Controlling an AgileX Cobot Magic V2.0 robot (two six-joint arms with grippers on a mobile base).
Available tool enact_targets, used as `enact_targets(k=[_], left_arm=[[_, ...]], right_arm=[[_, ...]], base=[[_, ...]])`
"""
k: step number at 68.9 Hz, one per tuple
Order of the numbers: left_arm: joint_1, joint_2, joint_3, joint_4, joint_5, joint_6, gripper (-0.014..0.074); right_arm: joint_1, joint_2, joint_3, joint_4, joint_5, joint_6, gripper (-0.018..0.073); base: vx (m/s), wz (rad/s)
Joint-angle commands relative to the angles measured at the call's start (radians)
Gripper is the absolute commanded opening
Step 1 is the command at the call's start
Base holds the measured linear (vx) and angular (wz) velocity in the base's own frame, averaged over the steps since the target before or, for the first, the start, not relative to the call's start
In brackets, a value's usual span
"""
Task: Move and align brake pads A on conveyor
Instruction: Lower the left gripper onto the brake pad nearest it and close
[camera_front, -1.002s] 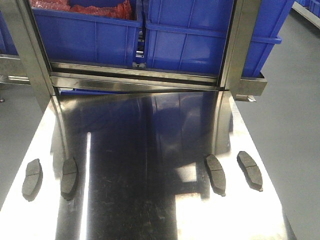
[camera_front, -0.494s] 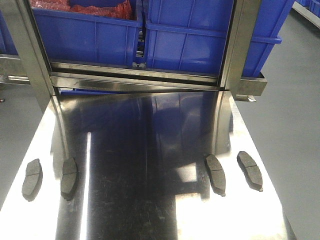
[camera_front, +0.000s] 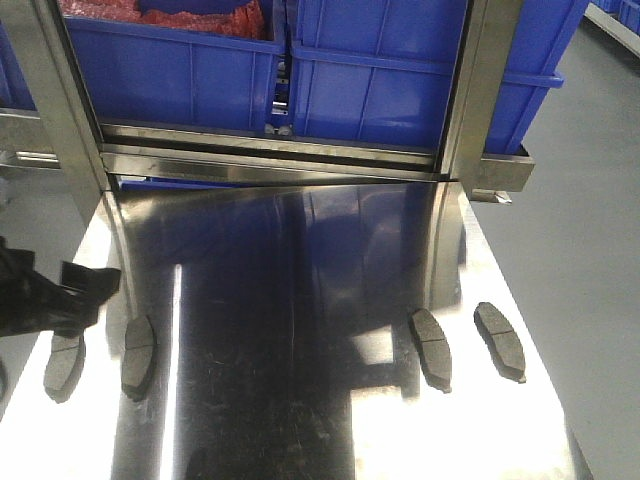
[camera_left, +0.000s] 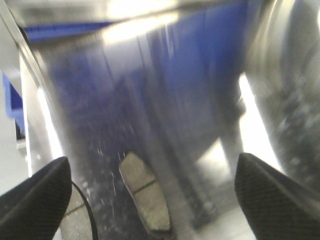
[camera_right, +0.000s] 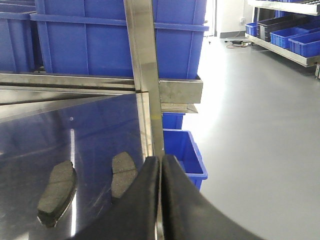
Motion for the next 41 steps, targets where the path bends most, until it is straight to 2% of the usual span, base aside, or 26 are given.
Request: enact_targets(k=[1,6,9,13,16,20,23,26,33,41], left_arm=[[-0.038,0.044,-0.034,0.168,-0.081,-0.191,0.0610],[-0.040,0.091,-0.034,0.331,-0.070,-0.415,0.0609],[-0.040,0.116,-0.034,0.458,-0.049,-0.574,0.0608],[-0.040,0.154,-0.034,0.601,-0.012,-0.745,0.0607],[-0.040,0.176,-0.034,0.668,0.023,-0.868,0.0605],[-0.039,0.207,-0.034,0.734,0.053,-0.973,0.0602],[-0.039,0.227,-0.034,0.755,0.058,-1.035,0.0593],[-0.039,0.247,-0.034,0.764,0.054,-1.063,0.0583],[-0.037,0.308,-0.034,0.766,0.037,-1.084,0.0563],[-0.002,0.378,-0.034,0.765,0.023,-1.108,0.0551]], right_arm=[[-0.007,-0.015,0.018,-0.004,-0.080,-0.004,-0.0003],[-0.007,-0.015,0.018,-0.004,-0.080,-0.004,-0.0003],[-0.007,-0.015,0.018,-0.004,-0.080,-0.004,-0.0003],[-0.007,-0.015,0.018,-0.004,-0.080,-0.004,-0.0003],[-0.007,-0.015,0.018,-0.004,-0.080,-0.004,-0.0003],[-0.007,-0.015,0.018,-0.004,-0.080,-0.004,-0.0003],[-0.007,-0.015,0.018,-0.004,-0.080,-0.004,-0.0003],[-0.007,-0.015,0.018,-0.004,-0.080,-0.004,-0.0003],[-0.007,-0.015,0.018,-0.004,-0.080,-0.004,-0.0003],[-0.007,-0.015,0.018,-0.004,-0.080,-0.004,-0.0003]], base=[[0.00,0.00],[0.00,0.00],[0.00,0.00],[0.00,0.00],[0.00,0.00],[0.00,0.00],[0.00,0.00],[0.00,0.00],[0.00,0.00],[0.00,0.00]])
